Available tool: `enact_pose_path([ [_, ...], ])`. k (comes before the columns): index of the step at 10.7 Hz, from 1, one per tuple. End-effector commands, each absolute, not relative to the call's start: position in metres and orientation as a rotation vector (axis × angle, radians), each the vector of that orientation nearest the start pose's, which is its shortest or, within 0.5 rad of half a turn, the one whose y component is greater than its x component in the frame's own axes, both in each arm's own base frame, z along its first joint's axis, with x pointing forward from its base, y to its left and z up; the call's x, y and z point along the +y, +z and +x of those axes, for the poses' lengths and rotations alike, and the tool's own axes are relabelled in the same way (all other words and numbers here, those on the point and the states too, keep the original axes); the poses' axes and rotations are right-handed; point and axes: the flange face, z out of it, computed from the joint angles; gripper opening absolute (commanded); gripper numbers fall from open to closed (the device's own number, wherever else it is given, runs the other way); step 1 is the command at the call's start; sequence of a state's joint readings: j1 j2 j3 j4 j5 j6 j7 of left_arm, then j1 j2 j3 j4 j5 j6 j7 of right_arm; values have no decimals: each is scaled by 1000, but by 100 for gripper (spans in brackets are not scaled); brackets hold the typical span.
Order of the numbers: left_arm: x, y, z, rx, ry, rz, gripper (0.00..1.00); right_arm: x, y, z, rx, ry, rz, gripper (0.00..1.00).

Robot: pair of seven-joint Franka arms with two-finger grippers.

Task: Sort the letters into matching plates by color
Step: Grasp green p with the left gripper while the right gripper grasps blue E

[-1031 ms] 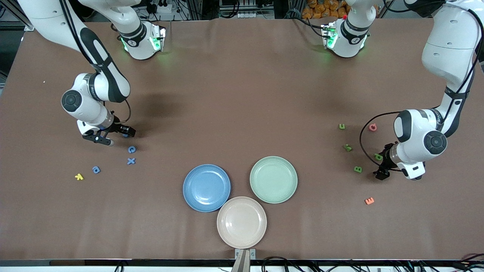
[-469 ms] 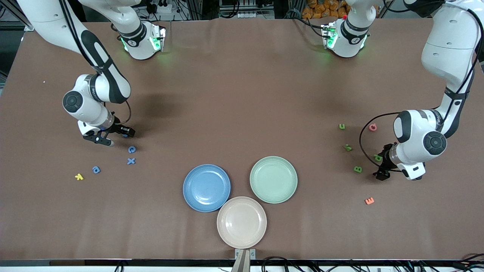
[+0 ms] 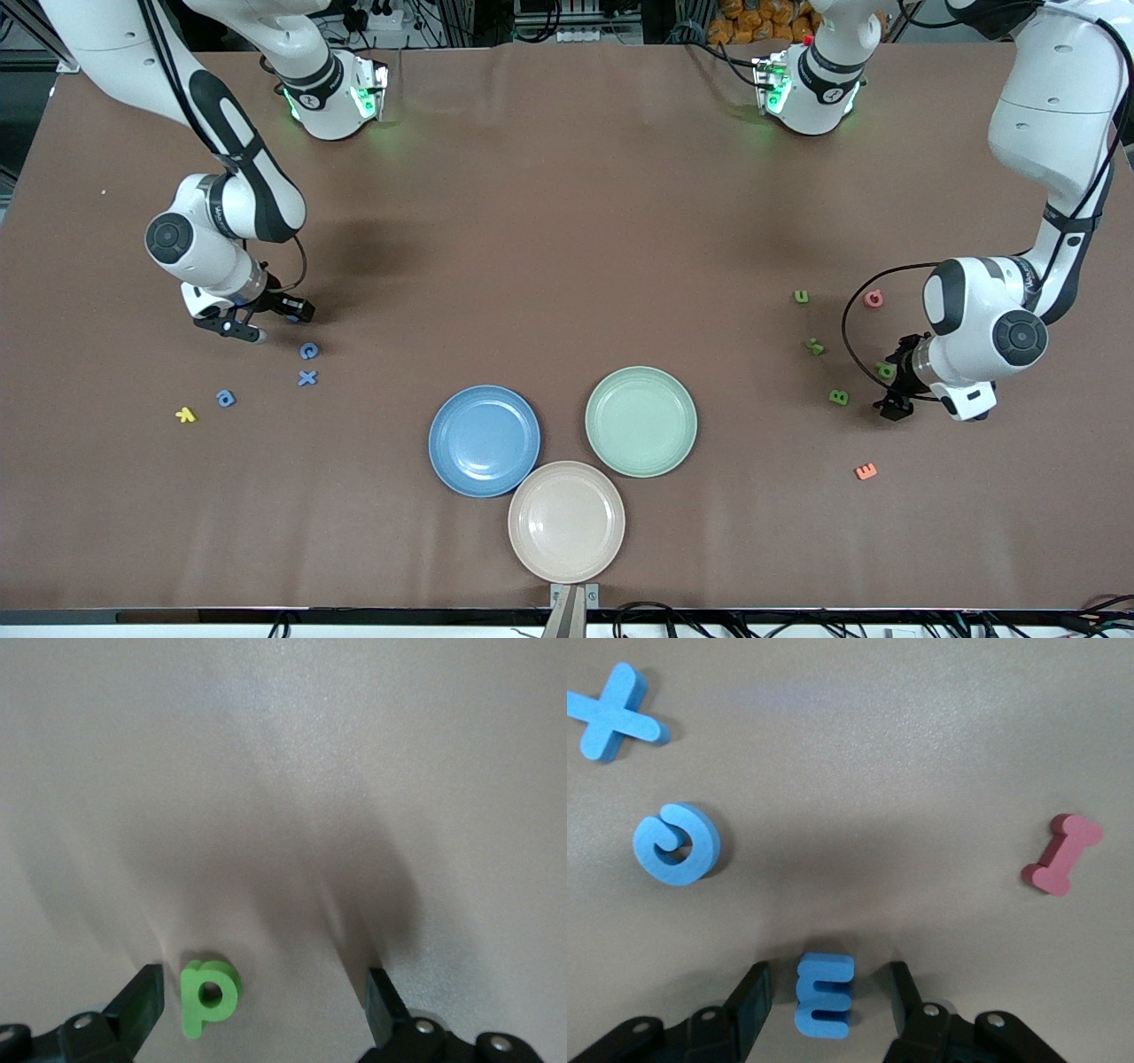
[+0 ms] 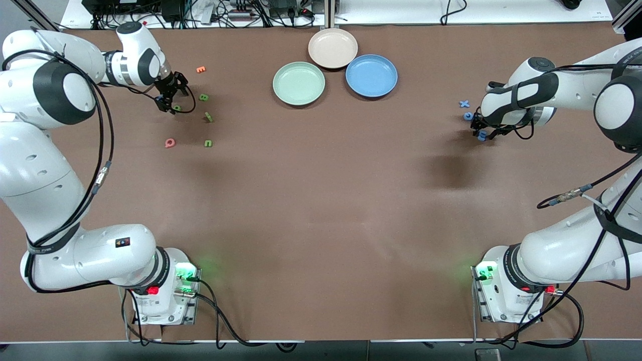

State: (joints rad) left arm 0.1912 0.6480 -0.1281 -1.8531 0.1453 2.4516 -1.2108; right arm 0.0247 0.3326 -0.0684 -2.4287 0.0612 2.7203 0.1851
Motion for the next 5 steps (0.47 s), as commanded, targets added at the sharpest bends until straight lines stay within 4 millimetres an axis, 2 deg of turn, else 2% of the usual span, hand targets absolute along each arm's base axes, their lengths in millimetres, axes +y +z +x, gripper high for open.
enact_pose_path([
  [1, 33, 178, 632, -1715, 21, -2556, 48, -31, 165, 479, 468, 71, -3101, 52],
  [2, 32, 181, 633, -1745, 13, -2537, 6, -32, 166, 480, 468, 68, -3101, 48],
  [3, 32, 181, 633, -1798, 11, -2499, 0, -32, 167, 481, 468, 66, -3101, 46],
  [5, 32, 183, 635, -1861, 3, -2457, 0, -32, 167, 481, 465, 63, -3101, 39],
])
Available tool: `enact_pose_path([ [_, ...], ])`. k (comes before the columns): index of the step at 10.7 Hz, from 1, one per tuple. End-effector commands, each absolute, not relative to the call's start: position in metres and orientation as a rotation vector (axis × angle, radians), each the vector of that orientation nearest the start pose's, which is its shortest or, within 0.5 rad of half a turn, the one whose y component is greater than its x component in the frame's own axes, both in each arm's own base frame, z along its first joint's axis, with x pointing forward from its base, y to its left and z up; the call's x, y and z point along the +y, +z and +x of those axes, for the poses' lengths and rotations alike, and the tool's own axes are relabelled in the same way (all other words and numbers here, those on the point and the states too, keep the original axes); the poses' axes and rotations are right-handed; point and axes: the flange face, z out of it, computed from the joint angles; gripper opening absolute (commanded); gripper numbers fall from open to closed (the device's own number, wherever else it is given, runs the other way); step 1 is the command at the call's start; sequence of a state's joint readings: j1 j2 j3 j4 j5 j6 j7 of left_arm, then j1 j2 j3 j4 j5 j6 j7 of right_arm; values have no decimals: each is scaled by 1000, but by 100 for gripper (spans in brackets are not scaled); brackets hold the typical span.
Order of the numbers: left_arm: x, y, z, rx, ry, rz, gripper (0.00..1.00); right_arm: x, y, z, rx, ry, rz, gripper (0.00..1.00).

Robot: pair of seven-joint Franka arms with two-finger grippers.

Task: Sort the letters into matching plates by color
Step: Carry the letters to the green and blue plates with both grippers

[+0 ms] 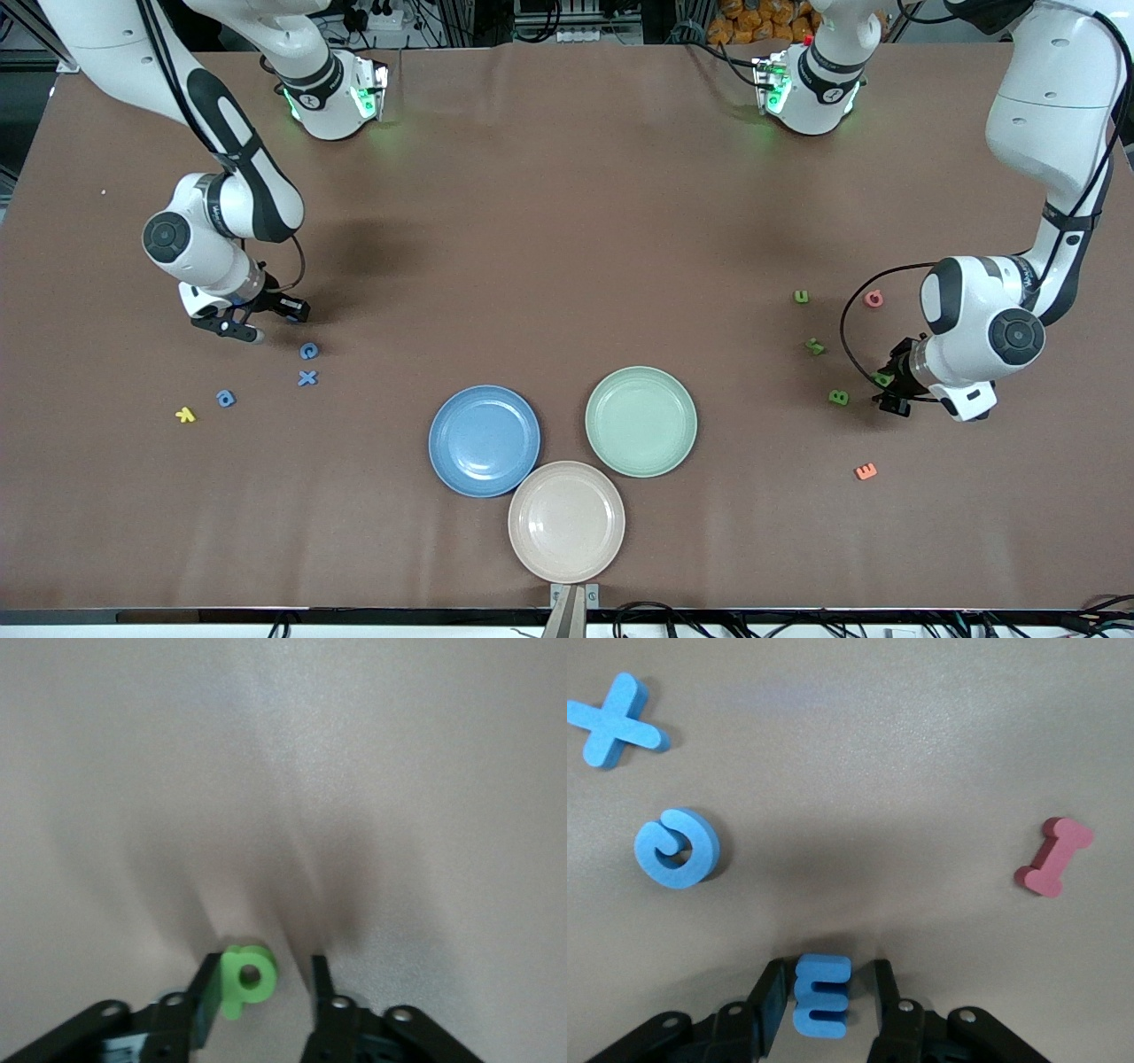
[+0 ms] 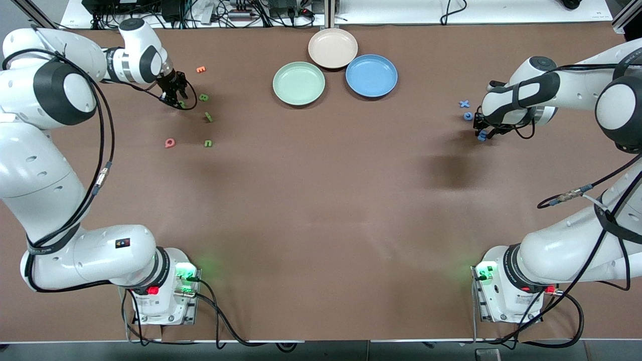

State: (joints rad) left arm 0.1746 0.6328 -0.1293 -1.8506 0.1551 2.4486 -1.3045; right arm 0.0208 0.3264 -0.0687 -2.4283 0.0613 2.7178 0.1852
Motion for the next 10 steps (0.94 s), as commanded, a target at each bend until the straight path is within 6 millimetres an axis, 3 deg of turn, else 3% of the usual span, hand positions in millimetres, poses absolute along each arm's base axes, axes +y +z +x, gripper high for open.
enact_pose_path([
  [1, 32, 184, 635, -1861, 1, -2457, 0, -32, 167, 482, 465, 61, -3101, 35],
  [4, 25, 189, 640, -1836, -13, -2488, 0, -30, 167, 482, 461, 61, -3101, 27],
  [6, -3, 192, 643, -1771, -30, -2536, 0, -31, 168, 483, 463, 56, -3101, 26],
  [10, -40, 225, 658, -1738, -113, -2601, 0, -26, 179, 498, 435, 23, -3102, 23],
])
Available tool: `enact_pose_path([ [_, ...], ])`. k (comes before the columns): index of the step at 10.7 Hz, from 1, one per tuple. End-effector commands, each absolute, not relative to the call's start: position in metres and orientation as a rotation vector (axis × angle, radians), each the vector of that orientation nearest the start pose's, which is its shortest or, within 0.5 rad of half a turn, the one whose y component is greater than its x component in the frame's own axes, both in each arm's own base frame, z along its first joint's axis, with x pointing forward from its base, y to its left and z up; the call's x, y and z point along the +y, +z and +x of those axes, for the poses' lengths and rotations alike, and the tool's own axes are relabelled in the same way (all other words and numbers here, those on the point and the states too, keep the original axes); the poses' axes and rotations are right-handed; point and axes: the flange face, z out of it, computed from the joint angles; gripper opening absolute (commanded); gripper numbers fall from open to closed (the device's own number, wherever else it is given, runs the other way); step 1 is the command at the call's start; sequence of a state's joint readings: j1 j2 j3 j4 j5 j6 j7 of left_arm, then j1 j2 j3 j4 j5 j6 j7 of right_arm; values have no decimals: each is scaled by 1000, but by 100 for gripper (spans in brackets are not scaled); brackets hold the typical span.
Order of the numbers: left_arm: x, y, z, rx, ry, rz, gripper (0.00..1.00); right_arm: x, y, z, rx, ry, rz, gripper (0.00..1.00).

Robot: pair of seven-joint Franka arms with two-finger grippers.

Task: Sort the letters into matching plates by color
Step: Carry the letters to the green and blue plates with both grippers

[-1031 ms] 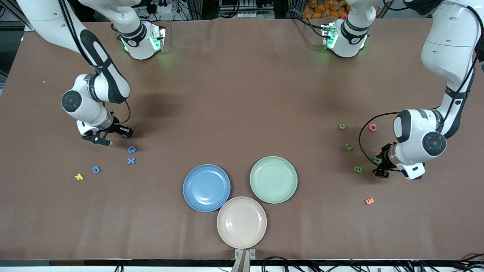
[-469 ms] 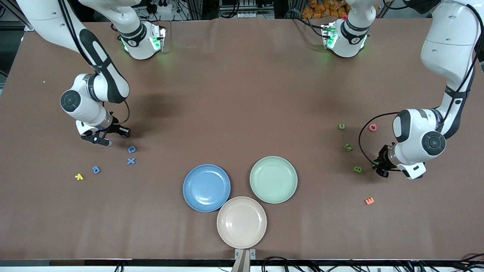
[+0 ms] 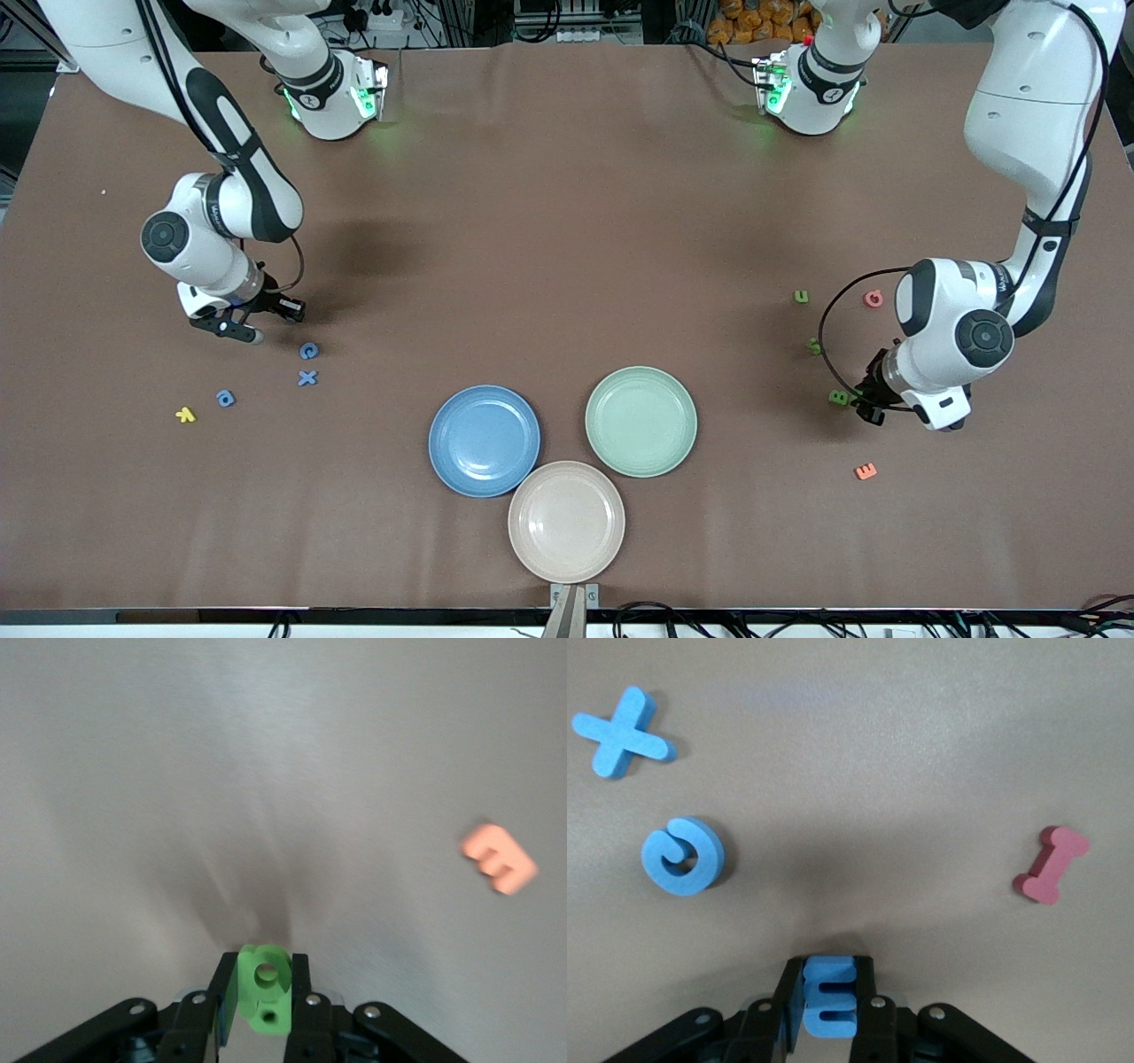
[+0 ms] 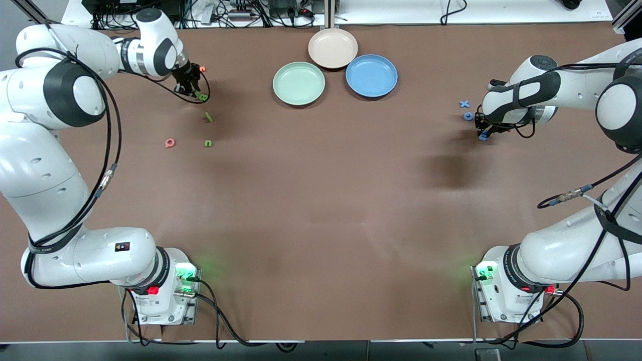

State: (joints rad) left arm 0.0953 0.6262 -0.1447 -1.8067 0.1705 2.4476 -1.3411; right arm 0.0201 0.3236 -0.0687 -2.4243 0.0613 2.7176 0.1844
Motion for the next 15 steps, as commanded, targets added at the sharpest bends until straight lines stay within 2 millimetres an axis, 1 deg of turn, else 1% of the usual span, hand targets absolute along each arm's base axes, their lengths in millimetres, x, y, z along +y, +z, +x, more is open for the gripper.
enact_pose_path([
  [1, -51, 238, 662, -1730, -142, -2625, 0, -23, 185, 505, 403, 42, -3104, 23],
  [3, -90, 256, 660, -1692, -145, -2703, 0, -20, 205, 518, 327, 86, -3105, 23],
  [4, -110, 263, 658, -1675, -137, -2739, 0, -19, 221, 529, 295, 98, -3103, 23],
  [6, -154, 275, 650, -1637, -115, -2812, 0, 1, 254, 553, 180, 155, -3103, 23],
  [7, -178, 280, 645, -1612, -99, -2853, 0, 17, 271, 566, 133, 161, -3103, 22],
  [8, -200, 287, 642, -1594, -94, -2890, 0, 31, 294, 580, 103, 157, -3102, 20],
  [9, -226, 297, 639, -1582, -84, -2932, 0, 49, 314, 592, 62, 151, -3103, 20],
  [11, -271, 310, 633, -1539, -88, -3008, 0, 87, 344, 606, -34, 96, -3102, 18],
  [12, -292, 303, 637, -1554, -47, -3039, 0, 111, 352, 609, -99, 66, -3101, 18],
  [13, -330, 302, 643, -1615, 14, -3100, 0, 134, 361, 612, -154, 32, -3098, 17],
  [14, -358, 297, 643, -1632, 44, -3143, 0, 160, 368, 615, -220, 2, -3095, 17],
  [15, -365, 293, 642, -1637, 32, -3166, 0, 179, 373, 616, -264, -26, -3089, 17],
])
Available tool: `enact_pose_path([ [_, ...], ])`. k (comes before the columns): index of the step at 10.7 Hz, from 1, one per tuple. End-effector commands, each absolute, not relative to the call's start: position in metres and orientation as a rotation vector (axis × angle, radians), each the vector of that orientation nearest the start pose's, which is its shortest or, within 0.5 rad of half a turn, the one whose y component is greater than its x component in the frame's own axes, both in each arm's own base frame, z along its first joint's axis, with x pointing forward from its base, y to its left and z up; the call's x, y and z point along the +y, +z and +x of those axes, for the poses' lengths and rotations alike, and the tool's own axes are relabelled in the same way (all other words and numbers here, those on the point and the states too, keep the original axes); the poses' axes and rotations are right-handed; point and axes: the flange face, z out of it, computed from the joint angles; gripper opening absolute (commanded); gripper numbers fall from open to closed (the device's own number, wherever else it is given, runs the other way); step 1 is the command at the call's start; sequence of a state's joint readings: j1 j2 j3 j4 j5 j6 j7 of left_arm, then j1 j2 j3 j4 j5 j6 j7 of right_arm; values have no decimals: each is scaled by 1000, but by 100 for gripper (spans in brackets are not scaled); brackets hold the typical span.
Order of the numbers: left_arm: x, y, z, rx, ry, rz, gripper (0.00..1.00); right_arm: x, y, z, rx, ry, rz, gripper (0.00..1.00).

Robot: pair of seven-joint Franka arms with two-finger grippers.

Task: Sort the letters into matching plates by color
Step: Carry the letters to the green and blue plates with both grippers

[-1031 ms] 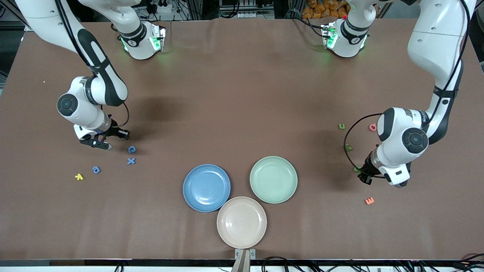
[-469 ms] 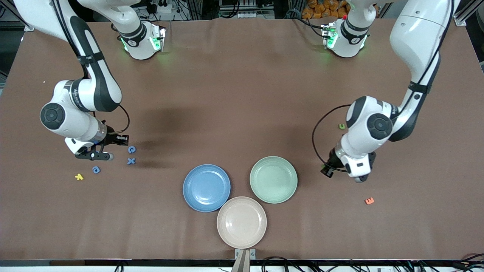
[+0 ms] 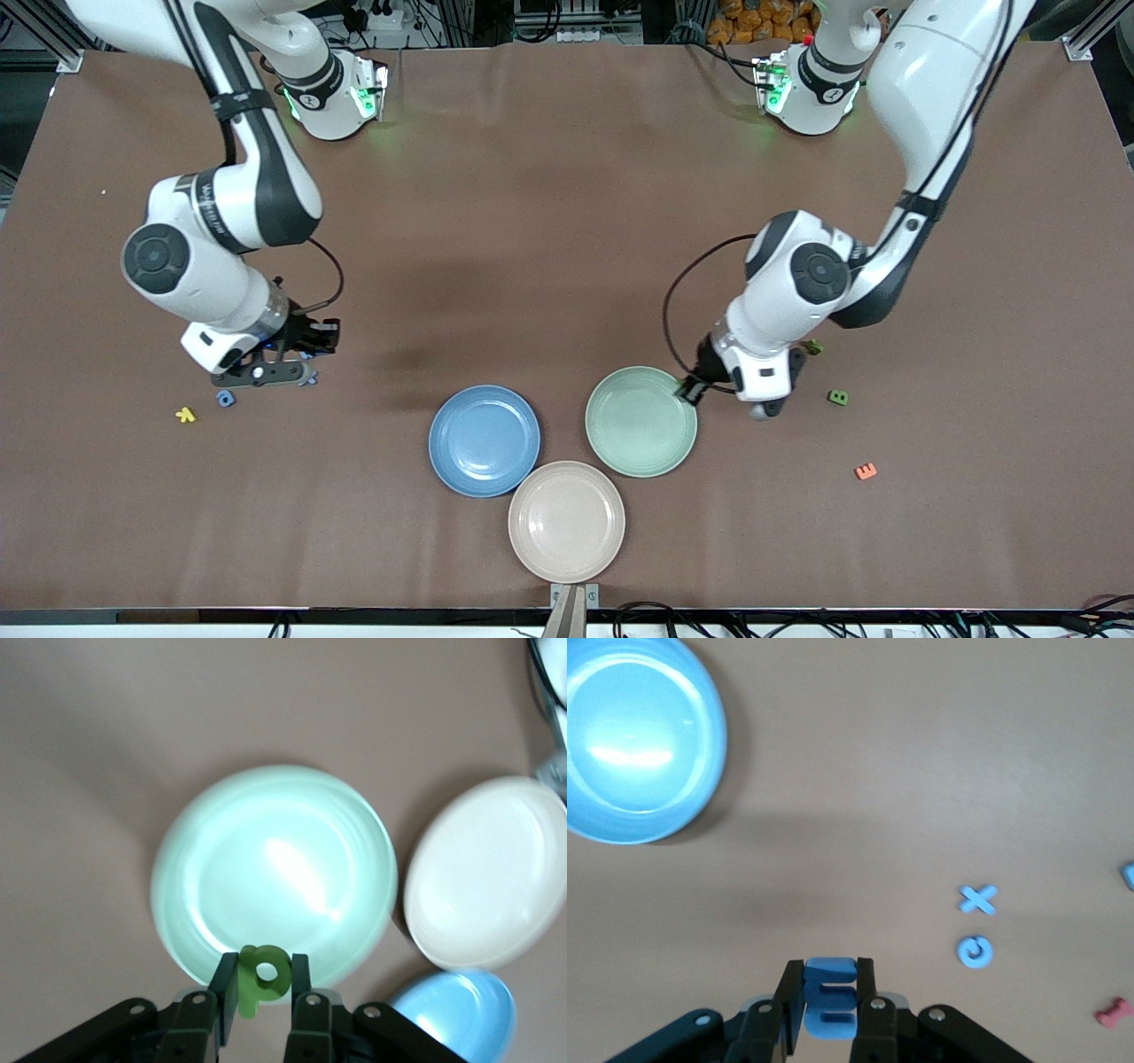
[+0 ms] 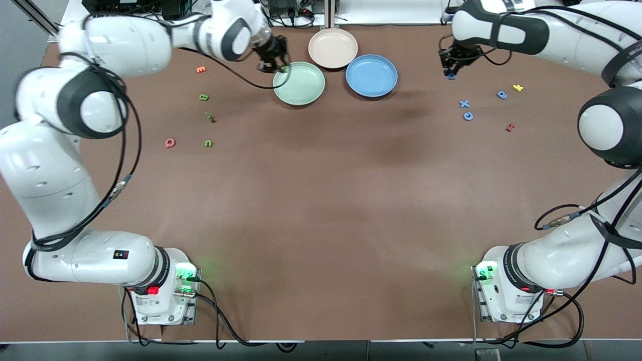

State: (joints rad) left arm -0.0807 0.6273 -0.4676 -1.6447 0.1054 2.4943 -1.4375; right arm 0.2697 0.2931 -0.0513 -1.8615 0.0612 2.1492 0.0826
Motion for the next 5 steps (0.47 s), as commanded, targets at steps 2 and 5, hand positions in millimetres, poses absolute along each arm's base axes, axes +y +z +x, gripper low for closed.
enact_pose_path([
  [2, -370, 280, 642, -1651, 28, -3183, 0, 224, 381, 624, -361, -83, -3074, 16],
  [5, -351, 275, 656, -1694, -14, -3181, 25, 276, 384, 643, -450, -160, -3048, 13],
])
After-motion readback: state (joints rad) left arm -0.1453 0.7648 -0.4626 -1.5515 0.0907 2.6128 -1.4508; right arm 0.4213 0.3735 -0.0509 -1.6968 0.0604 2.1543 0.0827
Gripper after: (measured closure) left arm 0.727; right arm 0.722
